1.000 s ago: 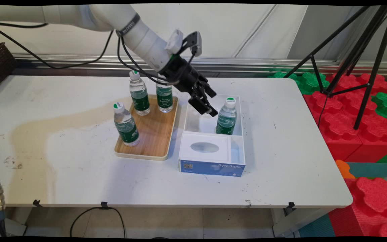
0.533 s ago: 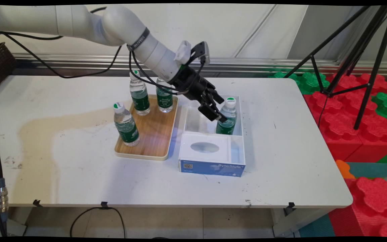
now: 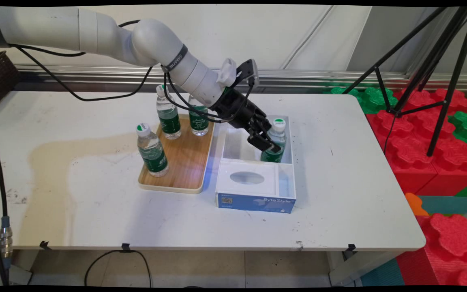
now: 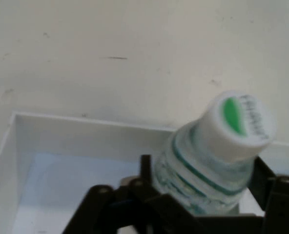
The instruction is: Pick up the green bottle from the white box, then place the picked object on the tray
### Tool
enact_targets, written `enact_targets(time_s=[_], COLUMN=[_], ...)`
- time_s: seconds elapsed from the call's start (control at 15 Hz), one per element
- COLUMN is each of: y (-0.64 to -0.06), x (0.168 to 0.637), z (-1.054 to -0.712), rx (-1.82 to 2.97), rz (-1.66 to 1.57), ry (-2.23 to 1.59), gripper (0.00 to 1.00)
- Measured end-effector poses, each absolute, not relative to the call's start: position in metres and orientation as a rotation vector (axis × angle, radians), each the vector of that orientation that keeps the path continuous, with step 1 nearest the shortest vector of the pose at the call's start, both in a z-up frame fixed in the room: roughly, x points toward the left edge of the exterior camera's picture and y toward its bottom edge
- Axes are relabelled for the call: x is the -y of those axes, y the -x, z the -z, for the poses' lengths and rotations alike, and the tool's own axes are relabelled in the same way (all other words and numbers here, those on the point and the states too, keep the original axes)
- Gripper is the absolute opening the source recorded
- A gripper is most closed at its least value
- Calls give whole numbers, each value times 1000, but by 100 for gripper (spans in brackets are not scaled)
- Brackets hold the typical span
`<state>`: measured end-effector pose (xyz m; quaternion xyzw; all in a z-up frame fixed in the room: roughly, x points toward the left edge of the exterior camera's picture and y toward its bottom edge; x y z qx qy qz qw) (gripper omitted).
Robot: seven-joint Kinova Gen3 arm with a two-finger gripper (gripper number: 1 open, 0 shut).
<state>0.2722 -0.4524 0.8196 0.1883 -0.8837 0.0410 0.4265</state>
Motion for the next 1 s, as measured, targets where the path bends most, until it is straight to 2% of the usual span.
enact_targets(time_s=[0.47,1.0], y=[-268,-279], x=[443,441], z=[-828,-887], rx=[2205,2147], rz=[-117,-161], ry=[-515,-589], gripper=[0,0])
